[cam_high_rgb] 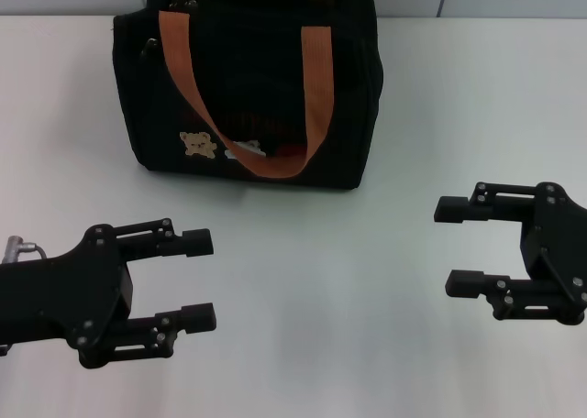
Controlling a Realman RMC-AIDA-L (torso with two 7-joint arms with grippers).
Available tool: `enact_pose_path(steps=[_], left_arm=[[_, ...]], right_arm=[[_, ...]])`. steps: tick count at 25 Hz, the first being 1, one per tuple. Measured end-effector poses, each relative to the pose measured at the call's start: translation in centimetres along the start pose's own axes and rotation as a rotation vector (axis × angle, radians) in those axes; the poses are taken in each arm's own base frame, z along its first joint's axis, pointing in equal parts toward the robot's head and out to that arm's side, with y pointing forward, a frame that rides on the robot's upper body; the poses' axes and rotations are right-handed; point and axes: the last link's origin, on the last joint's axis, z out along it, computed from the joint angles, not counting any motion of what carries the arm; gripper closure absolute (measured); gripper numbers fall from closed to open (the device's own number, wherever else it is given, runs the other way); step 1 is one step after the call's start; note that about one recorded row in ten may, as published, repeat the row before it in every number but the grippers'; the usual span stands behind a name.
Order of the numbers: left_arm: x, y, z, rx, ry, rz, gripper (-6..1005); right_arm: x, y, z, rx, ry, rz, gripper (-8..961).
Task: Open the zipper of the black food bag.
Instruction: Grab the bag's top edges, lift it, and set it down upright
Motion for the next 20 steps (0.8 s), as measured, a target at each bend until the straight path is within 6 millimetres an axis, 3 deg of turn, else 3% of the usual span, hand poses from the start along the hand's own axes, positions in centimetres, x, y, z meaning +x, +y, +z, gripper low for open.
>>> enact_pose_path(steps=[20], left_arm=[[-0.11, -0.68, 0.43, 0.036, 0.013, -0.005, 304]], right_arm=[[0.26, -0.15, 0.34, 0.005, 0.011, 0.006, 277]])
